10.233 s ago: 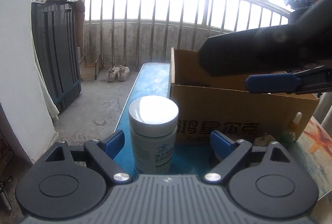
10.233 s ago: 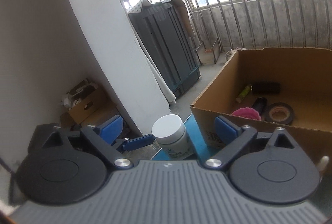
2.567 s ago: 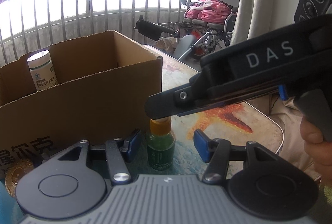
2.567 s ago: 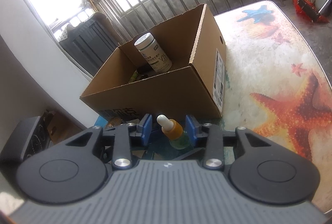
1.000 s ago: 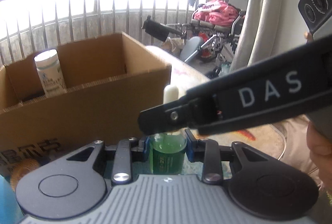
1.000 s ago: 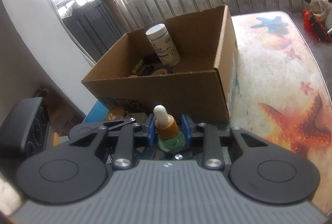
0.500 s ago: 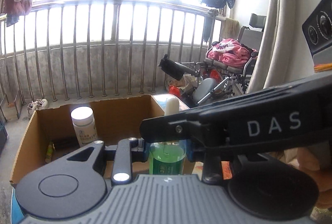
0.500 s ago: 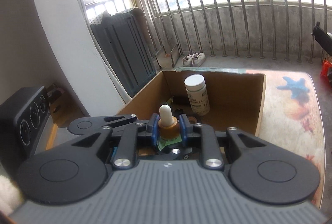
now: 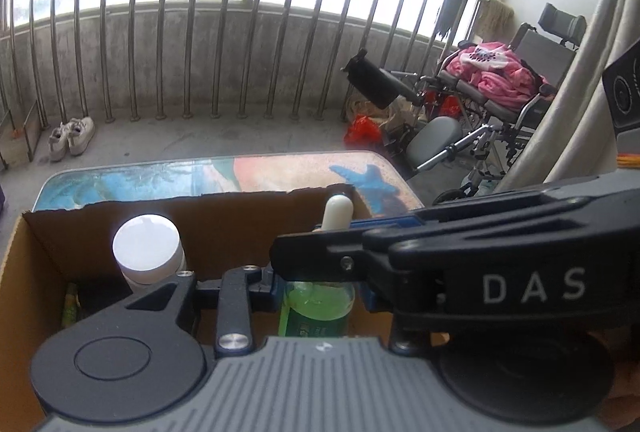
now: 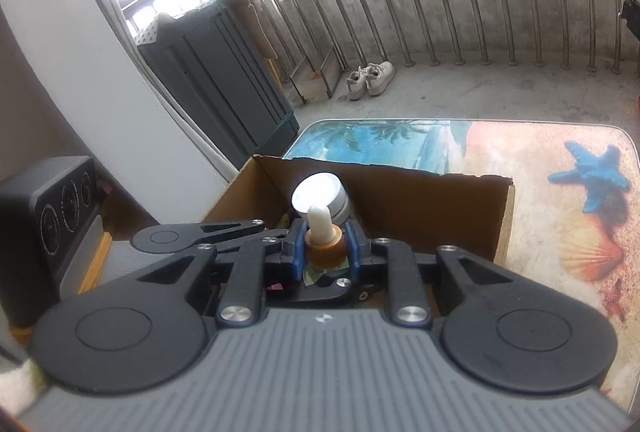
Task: Organize rigid objects
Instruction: 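Lift the dropper bottle into the box and open the right tool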
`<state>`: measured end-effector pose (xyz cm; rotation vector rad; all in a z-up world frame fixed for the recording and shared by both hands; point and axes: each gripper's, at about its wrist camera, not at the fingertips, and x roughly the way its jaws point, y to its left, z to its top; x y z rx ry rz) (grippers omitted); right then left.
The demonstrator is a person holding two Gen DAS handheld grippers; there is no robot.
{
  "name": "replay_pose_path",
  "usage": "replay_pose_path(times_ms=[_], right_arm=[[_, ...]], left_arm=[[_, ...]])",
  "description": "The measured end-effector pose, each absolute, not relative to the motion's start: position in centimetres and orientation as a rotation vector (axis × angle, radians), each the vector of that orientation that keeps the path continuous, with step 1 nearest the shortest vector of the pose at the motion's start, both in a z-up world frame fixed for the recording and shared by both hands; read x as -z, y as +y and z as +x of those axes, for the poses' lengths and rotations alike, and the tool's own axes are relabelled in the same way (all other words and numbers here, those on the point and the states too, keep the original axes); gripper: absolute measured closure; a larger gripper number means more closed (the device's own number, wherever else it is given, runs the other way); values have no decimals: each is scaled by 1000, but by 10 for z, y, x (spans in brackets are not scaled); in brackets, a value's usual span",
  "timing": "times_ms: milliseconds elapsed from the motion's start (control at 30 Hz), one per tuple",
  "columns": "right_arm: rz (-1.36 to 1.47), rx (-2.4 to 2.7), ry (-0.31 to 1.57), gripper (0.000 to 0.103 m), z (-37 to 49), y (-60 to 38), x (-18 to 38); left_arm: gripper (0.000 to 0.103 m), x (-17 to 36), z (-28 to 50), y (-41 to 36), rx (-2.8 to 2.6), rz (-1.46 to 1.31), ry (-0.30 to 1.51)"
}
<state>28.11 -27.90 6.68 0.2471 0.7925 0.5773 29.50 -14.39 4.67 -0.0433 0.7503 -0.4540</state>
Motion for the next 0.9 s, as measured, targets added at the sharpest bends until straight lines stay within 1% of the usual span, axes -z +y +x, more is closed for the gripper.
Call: replay_pose_path(times_ms=[233, 467, 567, 700, 767, 833, 900], right_arm=[[209, -558, 853, 83, 319, -270, -32], [159, -519, 903, 83, 346, -258, -6], [137, -502, 915, 83, 356, -250, 4], [149, -497, 935, 79, 362, -250, 10], [161, -499, 924, 78, 362, -251, 8], [176, -498, 912, 71, 361, -253, 6], [193, -499, 893, 69, 357, -259, -1]], left_arm=[[54, -25, 324, -141, 395, -56, 832], [53, -12, 336, -136, 356, -60, 894], [50, -12, 336, -136, 366, -70, 905], [50, -13, 335, -135, 355, -65, 910], [48, -15, 335, -133, 355, -77, 904], [45, -17, 333, -131, 357, -84, 893], [42, -21, 330, -132, 362, -84, 881]])
